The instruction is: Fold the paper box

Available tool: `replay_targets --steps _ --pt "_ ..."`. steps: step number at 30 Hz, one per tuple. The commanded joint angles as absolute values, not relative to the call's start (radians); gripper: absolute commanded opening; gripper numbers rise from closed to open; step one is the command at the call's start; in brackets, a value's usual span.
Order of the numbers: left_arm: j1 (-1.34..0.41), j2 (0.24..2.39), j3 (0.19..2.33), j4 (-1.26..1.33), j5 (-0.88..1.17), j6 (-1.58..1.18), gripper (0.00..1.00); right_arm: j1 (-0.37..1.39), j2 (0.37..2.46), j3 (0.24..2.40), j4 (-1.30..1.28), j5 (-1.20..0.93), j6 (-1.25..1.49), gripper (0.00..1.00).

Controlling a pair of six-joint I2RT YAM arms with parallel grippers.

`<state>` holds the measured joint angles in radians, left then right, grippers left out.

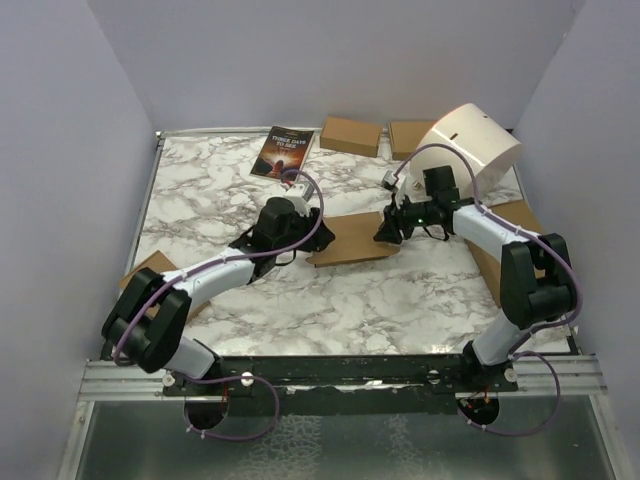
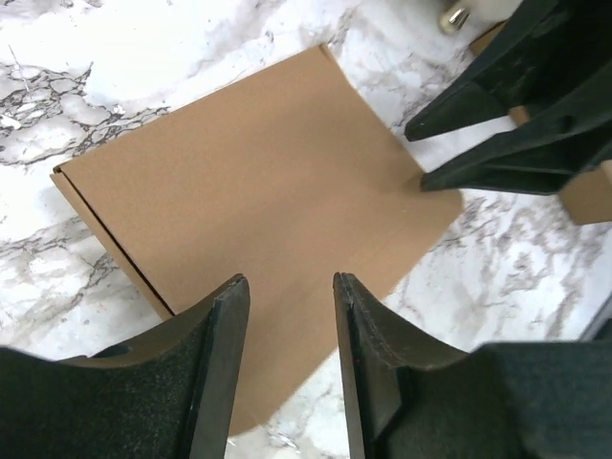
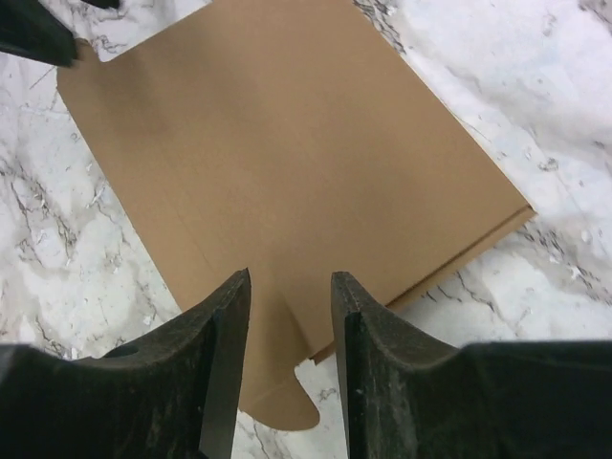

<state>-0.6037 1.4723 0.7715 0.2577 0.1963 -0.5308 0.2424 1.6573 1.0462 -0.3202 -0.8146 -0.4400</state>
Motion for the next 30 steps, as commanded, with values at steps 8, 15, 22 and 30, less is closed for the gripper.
replay_targets --steps 8,15,22,30 --pt "-0.524 1.248 0.519 0.375 0.128 -0.751 0.61 0.135 1.650 1.030 -0.279 -0.914 -0.288 0.49" --pt "-0.507 1.321 0.514 0.452 0.194 -0.841 0.61 0.129 1.681 1.036 -0.278 -0.887 -0.242 0.51" --pt "-0.469 1.419 0.529 0.530 0.233 -0.888 0.56 0.124 1.693 1.031 -0.259 -0.845 -0.204 0.51" --pt "-0.459 1.514 0.535 0.654 0.321 -0.977 0.49 0.118 1.726 1.041 -0.273 -0.841 -0.204 0.50"
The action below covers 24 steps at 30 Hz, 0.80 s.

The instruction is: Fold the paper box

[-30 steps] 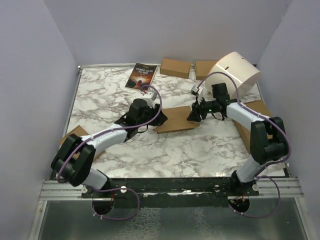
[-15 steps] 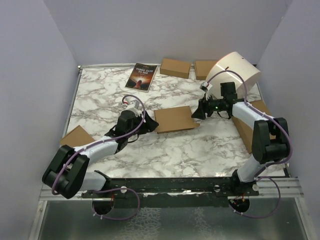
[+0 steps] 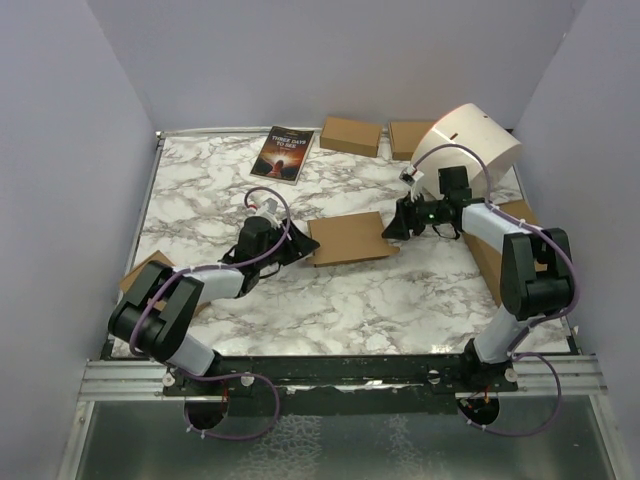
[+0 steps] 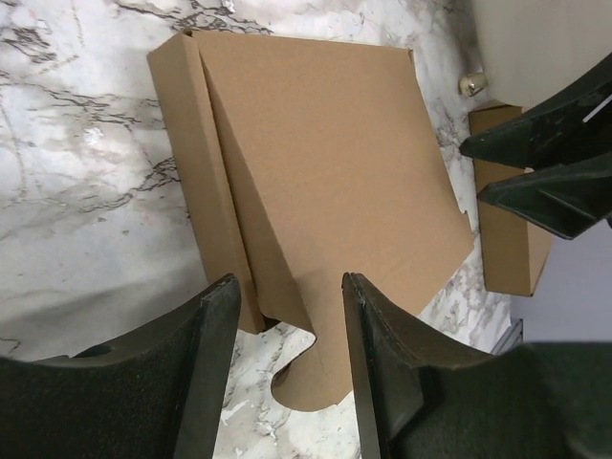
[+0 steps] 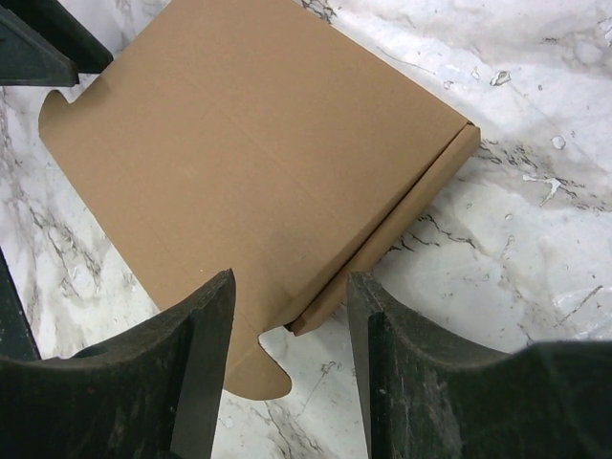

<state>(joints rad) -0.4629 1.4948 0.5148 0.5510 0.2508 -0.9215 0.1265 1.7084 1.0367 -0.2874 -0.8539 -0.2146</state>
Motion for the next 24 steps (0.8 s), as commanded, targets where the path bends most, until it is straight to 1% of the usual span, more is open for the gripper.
replay_targets --steps 1,9,12,18,20,22,24 --pt "-0.459 1.518 0.536 0.659 0.324 -0.982 0.49 0.118 1.728 1.043 -0.274 -0.844 -0.204 0.50" --pt "-0.459 1.577 0.535 0.711 0.385 -1.034 0.40 0.118 1.764 1.053 -0.290 -0.854 -0.209 0.48" --pt "-0.459 1.588 0.530 0.722 0.390 -1.044 0.39 0.118 1.772 1.055 -0.296 -0.863 -0.211 0.47" --pt "-0.459 1.602 0.543 0.720 0.401 -1.050 0.38 0.119 1.790 1.064 -0.315 -0.887 -0.214 0.40" --pt "-0.459 1.612 0.549 0.728 0.414 -1.055 0.33 0.120 1.796 1.067 -0.324 -0.892 -0.219 0.39" --pt "-0.459 1.625 0.554 0.738 0.425 -1.062 0.31 0.120 1.799 1.068 -0.328 -0.901 -0.221 0.38" --pt "-0.459 1.635 0.556 0.742 0.431 -1.067 0.32 0.120 1.801 1.069 -0.331 -0.907 -0.222 0.38"
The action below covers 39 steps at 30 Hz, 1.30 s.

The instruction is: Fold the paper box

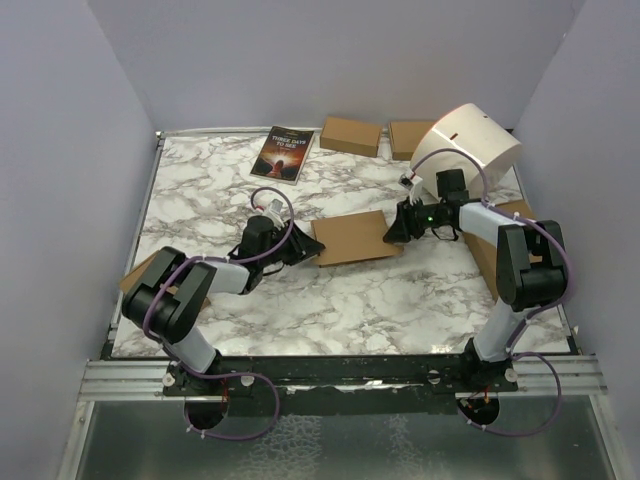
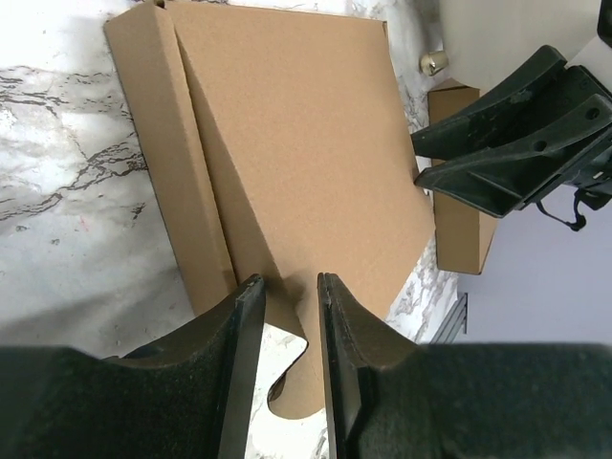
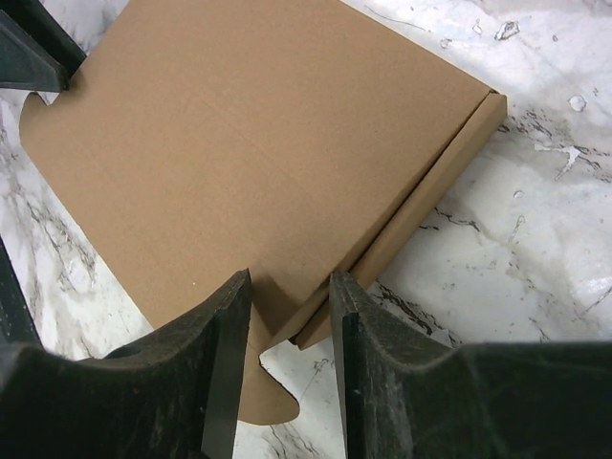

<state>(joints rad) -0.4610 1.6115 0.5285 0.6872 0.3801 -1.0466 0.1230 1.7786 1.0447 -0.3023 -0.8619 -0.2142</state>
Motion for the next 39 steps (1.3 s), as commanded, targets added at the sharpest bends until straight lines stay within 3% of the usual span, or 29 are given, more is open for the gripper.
replay_targets --steps 1,10,26,39 --pt "-0.459 1.639 0.554 0.749 0.433 -1.076 0.33 0.120 1.802 1.069 -0.333 -0.910 -0.222 0.38" --pt "-0.459 1.661 0.554 0.759 0.453 -1.076 0.37 0.120 1.806 1.072 -0.339 -0.922 -0.222 0.36" --pt "-0.459 1.653 0.581 0.627 0.418 -0.987 0.24 0.120 1.806 1.081 -0.350 -0.877 -0.244 0.38" --pt "-0.459 1.592 0.644 0.405 0.352 -0.841 0.31 0.120 1.727 1.087 -0.351 -0.813 -0.291 0.46"
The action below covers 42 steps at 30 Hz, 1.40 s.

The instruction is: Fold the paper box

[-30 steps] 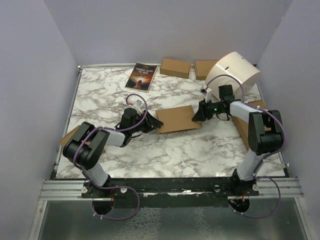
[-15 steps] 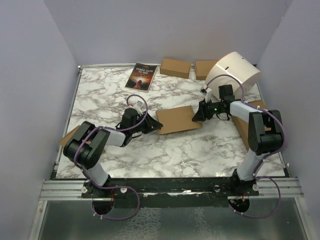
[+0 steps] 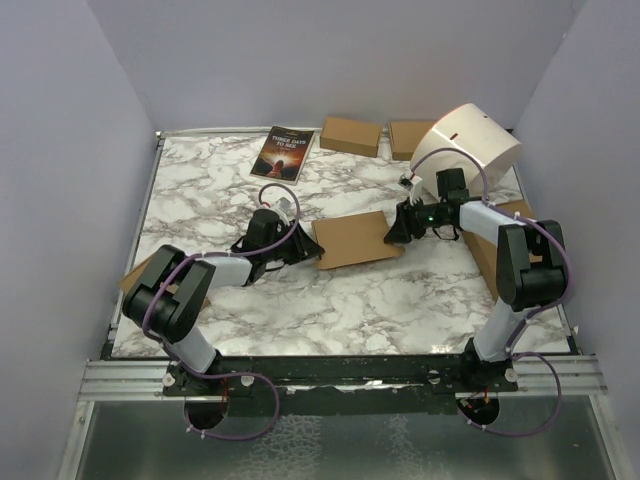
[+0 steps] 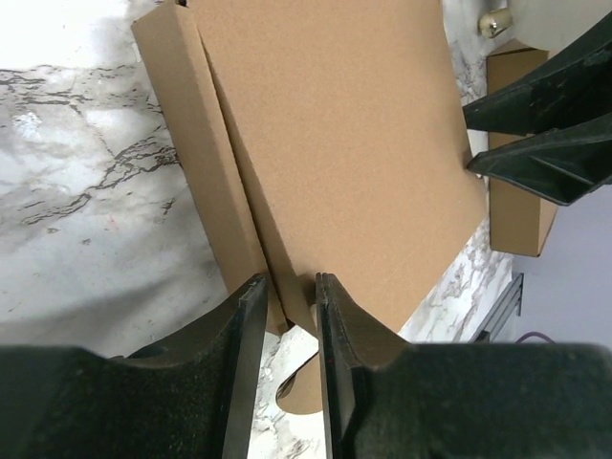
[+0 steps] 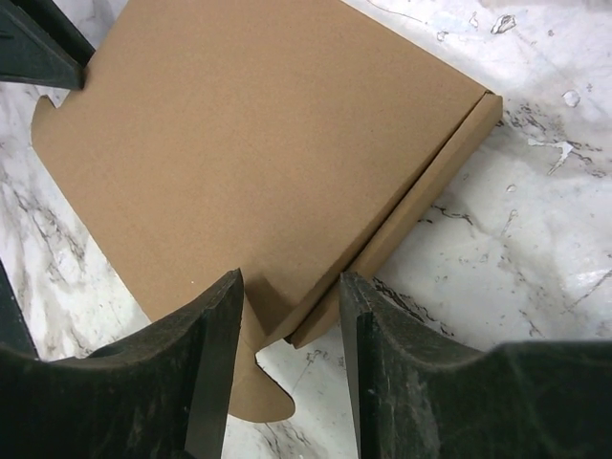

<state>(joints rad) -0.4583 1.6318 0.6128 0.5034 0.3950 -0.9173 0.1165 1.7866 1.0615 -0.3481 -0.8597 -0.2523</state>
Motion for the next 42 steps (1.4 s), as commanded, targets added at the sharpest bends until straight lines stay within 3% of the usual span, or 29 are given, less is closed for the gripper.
replay_targets --steps 1,8,10,13,16,28,42 --pt "-0.459 1.588 0.649 0.391 0.348 -0.832 0.31 0.119 1.718 1.084 -0.348 -0.803 -0.296 0.47" --pt "-0.459 1.563 0.671 0.333 0.333 -0.791 0.32 0.120 1.649 1.067 -0.338 -0.757 -0.352 0.46" --pt "-0.459 1.553 0.676 0.320 0.328 -0.776 0.32 0.119 1.640 1.061 -0.349 -0.821 -0.384 0.38" --pt "-0.459 1.537 0.681 0.313 0.340 -0.752 0.32 0.122 1.666 1.071 -0.407 -0.942 -0.426 0.16" --pt "-0.459 1.524 0.685 0.317 0.347 -0.742 0.32 0.135 1.715 1.107 -0.475 -0.965 -0.468 0.09" --pt "-0.460 1.653 0.683 0.313 0.398 -0.719 0.31 0.169 1.880 1.171 -0.571 -0.769 -0.462 0.06" --pt "-0.460 1.683 0.698 0.246 0.338 -0.669 0.31 0.167 1.844 1.178 -0.577 -0.863 -0.474 0.12"
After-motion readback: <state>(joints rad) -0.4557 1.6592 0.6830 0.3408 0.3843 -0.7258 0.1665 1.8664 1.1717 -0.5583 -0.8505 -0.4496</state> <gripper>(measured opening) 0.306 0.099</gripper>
